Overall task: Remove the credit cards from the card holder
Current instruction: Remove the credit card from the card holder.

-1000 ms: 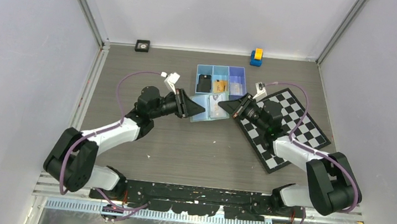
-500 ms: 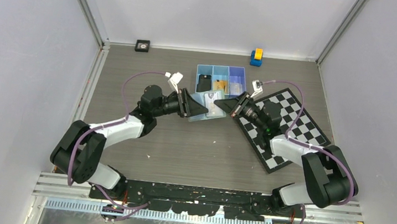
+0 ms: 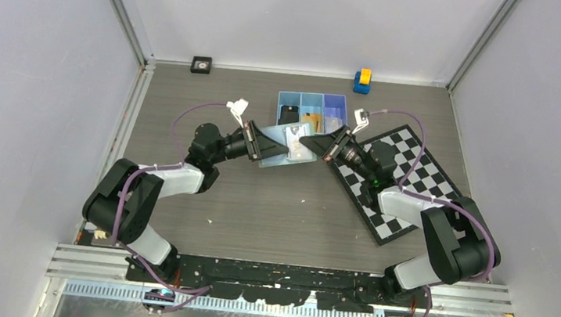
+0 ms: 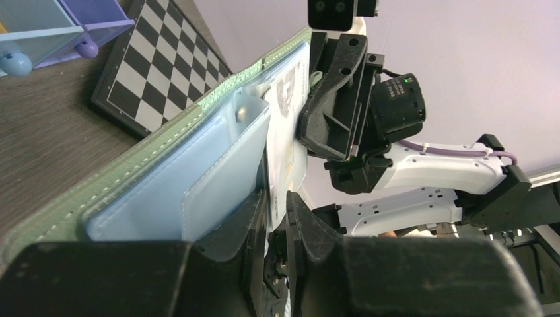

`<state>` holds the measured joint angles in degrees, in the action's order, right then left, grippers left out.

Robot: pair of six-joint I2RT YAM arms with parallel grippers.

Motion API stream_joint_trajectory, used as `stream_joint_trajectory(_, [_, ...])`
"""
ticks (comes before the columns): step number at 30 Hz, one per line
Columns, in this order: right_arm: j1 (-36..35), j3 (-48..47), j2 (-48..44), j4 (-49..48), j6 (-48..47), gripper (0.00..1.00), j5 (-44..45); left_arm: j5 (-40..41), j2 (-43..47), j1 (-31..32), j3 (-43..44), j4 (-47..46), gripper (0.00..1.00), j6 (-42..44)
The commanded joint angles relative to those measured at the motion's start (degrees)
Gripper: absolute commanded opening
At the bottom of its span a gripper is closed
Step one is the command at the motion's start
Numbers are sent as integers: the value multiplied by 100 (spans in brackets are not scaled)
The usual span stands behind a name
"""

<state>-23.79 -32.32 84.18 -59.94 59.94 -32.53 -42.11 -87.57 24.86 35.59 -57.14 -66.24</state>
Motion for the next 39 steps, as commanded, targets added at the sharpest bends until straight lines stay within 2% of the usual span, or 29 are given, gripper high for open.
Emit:
stream_joint_trajectory(1, [-172, -246, 169, -366, 140, 1, -427, -188, -96, -16, 14, -1607, 18, -591])
stream_joint_trajectory(5, [-173, -297, 139, 35, -6, 0, -308, -232, -68, -16, 18, -1765, 18, -655])
stream_joint_trajectory(8, [-185, -349, 78, 387, -215, 1, -235, -211, 12, -16, 23, -1486, 22, -511])
stream_joint_trajectory(12, [-243, -424, 217, 175, -85, 1, -406, -209, 40, -13, 27, -1404, 26, -452])
stream_joint_trajectory(18, [-316, -462, 467, -439, 244, 0, -665, -219, -9, -8, 47, -1396, 26, -467])
stream_joint_trajectory(19, [-319, -466, 462, -425, 234, 0, -659, -211, -6, -9, 49, -1388, 24, -457])
stream_joint_trajectory(23, [-306, -428, 396, -361, 183, 2, -574, -65, 122, -31, 40, -741, 1, -137])
stream_joint_trajectory(27, [-272, -340, 273, -133, 70, 19, -359, 189, 375, -113, -11, 26, 0, 199])
stream_joint_trajectory(30, [-173, -242, 182, -128, 101, 22, -214, 306, 508, -145, -34, 332, 0, 332])
stream_joint_trajectory(32, [-94, -166, 150, -204, 185, 18, -157, 372, 541, -155, -13, 535, 0, 401])
stream_joint_trajectory(35, [51, -51, 193, -445, 408, 2, -101, 380, 507, -222, -11, 621, 0, 389])
stream_joint_trajectory(39, [248, 36, 374, -883, 781, 1, -108, 390, 410, -368, -94, 513, 0, 214])
